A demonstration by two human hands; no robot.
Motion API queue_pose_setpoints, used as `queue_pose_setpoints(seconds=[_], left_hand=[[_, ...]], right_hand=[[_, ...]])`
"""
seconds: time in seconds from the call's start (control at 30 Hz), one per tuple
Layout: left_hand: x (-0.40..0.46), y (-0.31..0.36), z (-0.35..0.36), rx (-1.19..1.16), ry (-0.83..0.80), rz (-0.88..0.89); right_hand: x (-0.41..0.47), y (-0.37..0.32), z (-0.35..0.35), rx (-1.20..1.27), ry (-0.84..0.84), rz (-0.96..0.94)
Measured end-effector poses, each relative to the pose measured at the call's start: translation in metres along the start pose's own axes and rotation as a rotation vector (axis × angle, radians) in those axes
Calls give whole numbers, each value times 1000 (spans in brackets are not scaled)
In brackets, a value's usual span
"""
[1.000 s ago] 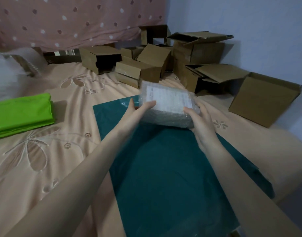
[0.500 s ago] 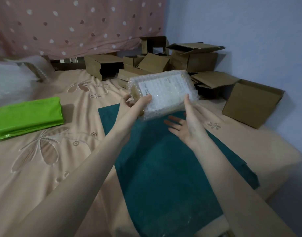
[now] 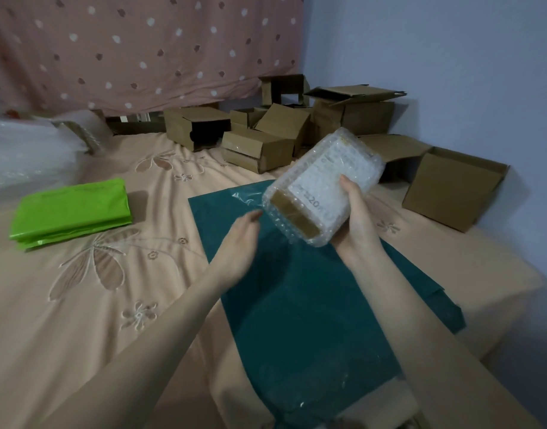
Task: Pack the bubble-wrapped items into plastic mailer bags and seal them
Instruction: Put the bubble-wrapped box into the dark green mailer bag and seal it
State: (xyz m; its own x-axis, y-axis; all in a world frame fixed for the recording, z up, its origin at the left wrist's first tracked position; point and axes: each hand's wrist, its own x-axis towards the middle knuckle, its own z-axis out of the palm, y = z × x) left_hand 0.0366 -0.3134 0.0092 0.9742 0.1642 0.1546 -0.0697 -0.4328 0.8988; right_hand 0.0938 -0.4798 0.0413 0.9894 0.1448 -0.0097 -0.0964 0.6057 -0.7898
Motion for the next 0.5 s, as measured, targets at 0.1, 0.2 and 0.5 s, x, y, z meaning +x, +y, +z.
queue_pose_setpoints(seconds=[0.1, 0.2, 0.5], left_hand=[[-7, -20, 11, 528, -172, 95], [-13, -28, 23, 749, -306, 112], [10, -45, 17, 901, -288, 0]], right_hand=[[-4, -1, -10, -27, 10, 32], [-8, 1, -16, -52, -2, 72], [-7, 2, -18, -141, -35, 88]])
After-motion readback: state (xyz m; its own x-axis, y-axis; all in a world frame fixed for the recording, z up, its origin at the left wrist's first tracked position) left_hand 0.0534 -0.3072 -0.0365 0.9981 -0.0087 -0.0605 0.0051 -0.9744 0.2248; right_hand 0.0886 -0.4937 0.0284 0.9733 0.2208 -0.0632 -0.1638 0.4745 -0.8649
